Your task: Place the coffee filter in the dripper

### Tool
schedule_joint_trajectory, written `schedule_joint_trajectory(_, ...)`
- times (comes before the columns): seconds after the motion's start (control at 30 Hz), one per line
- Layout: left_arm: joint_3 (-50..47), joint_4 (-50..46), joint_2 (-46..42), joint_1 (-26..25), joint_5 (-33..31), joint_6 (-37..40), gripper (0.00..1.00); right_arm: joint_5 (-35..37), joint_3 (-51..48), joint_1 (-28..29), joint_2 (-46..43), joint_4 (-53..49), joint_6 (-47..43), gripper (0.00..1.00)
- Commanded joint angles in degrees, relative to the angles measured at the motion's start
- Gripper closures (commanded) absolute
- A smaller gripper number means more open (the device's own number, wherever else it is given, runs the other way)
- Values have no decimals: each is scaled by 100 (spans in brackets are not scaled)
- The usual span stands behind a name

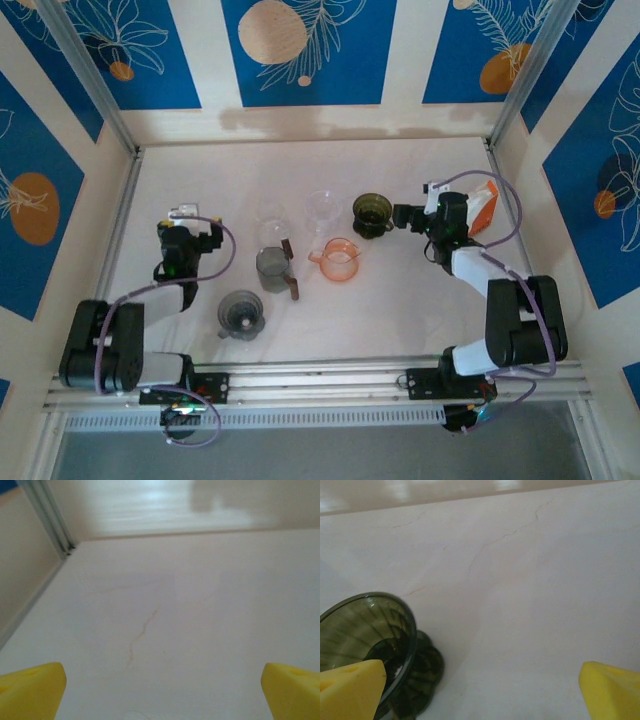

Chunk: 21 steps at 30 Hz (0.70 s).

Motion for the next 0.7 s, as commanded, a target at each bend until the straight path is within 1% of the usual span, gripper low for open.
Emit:
schedule_joint_trajectory(0.0, 104, -107, -652, -40, -429, -423, 0, 737, 9, 279, -459, -402, 185, 1)
schedule_joint_trajectory(0.1, 129, 315, -1080, -34, -274, -948, 0, 1710, 215, 551, -636, -608, 731, 1)
schedule_joint_trajectory(0.13, 158, 430, -1163, -34, -209, -1175, 0, 1828, 372, 562, -622, -849, 1057, 1)
schedule_joint_trajectory(0.17, 182, 510, -1228, -34, -208, -1503, 0, 1792, 545, 550, -592, -1187, 1446, 1)
schedule_joint_trajectory(0.2, 193, 535, -1286, -34, -215, -1883, 0, 1687, 690, 509, -546, -1443, 1755, 1)
schedule_joint_trajectory(0.23, 167, 561, -1364, -26, -225, -2291, 0, 1434, 798, 447, -515, -1661, 2051, 1)
schedule_joint_trajectory(0.3, 67, 576, -1551, -7, -224, -3117, 0, 774, 869, 312, -500, -1852, 2456, 1)
schedule_joint_trajectory(0.37, -58, 333, -1765, 59, -456, -4177, 0, 237, 727, 182, -580, -1661, 2712, 1)
schedule_joint_trajectory(0.4, -46, 181, -1860, 127, -309, -4397, 0, -50, 630, 113, -629, -1468, 2759, 1)
schedule_joint_trajectory(0.43, 42, 56, -1927, 187, -5, -4339, 0, -385, 478, 35, -699, -1193, 2817, 1)
schedule_joint_trajectory(0.47, 159, -117, -1990, 207, 322, -4156, 0, -535, 295, -1, -767, -873, 2925, 1)
schedule_joint_trajectory(0.57, 530, -804, -2042, 212, 901, -4097, 0, -650, -257, -86, -1016, 143, 3179, 1)
schedule_joint_trajectory(0.6, 586, -870, -2029, 212, 1040, -4099, 0, -634, -356, -119, -1076, 293, 3225, 1)
schedule_joint_trajectory(0.63, 589, -810, -2010, 212, 1126, -4204, 0, -565, -347, -177, -1156, 96, 3386, 1)
schedule_joint_trajectory(0.67, 530, -662, -2003, 212, 1132, -4365, 0, -309, -274, -196, -1198, -262, 3672, 1)
